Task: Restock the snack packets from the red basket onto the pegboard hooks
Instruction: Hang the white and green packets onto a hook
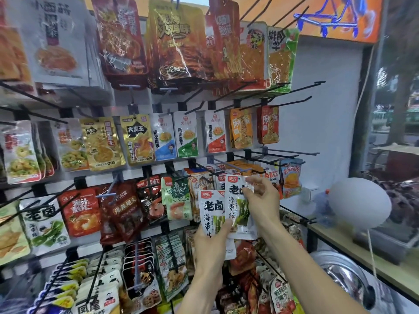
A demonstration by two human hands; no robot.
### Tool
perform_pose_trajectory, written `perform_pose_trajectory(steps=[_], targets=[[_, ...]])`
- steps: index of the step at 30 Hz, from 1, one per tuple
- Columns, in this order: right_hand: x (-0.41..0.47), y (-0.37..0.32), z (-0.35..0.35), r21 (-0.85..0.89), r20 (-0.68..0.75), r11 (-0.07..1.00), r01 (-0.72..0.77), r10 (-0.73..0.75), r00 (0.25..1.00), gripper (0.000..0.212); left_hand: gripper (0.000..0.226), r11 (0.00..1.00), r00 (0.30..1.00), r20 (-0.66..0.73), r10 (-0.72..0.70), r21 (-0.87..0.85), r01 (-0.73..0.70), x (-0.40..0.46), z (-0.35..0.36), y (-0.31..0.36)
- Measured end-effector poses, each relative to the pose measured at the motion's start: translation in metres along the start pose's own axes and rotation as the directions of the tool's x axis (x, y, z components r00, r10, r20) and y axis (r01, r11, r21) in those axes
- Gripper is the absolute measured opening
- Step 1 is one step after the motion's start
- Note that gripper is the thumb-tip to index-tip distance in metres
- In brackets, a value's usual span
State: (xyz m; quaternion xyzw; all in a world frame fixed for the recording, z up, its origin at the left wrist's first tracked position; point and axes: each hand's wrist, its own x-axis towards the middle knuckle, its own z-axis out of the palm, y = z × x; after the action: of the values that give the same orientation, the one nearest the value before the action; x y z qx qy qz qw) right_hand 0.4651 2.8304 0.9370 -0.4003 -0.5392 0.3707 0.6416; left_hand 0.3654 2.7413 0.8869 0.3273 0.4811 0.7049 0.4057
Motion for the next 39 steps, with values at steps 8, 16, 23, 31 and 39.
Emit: perform_pose_trajectory(steps=[8,16,23,31,39], targets=[[0.019,-0.003,0.007,-0.135,-0.023,0.991,0.012,-0.015,1.0,0.02,0.028,0.998,0.999,0.038,-0.034,0.051,0.032,-0.003,0.007,0.004],[0.016,0.0,0.005,-0.211,0.001,0.975,0.075,-0.076,0.997,0.021,0.029,0.998,0.998,0.036,-0.051,0.04,0.049,-0.008,0.004,0.003],[0.019,0.001,0.012,-0.27,-0.062,0.958,0.099,-0.12,0.991,0.023,0.027,1.0,1.0,-0.016,-0.003,0.003,0.003,0.0,-0.01,-0.004],[0.038,0.011,0.049,-0.376,-0.051,0.923,0.084,-0.111,0.993,0.025,0.02,0.993,0.999,-0.017,-0.027,-0.117,0.025,0.001,-0.019,0.009],[-0.013,0.016,0.004,-0.308,-0.034,0.939,0.151,-0.17,0.985,0.029,0.032,0.987,0.99,0.083,0.114,0.103,-0.123,-0.003,-0.023,0.011]])
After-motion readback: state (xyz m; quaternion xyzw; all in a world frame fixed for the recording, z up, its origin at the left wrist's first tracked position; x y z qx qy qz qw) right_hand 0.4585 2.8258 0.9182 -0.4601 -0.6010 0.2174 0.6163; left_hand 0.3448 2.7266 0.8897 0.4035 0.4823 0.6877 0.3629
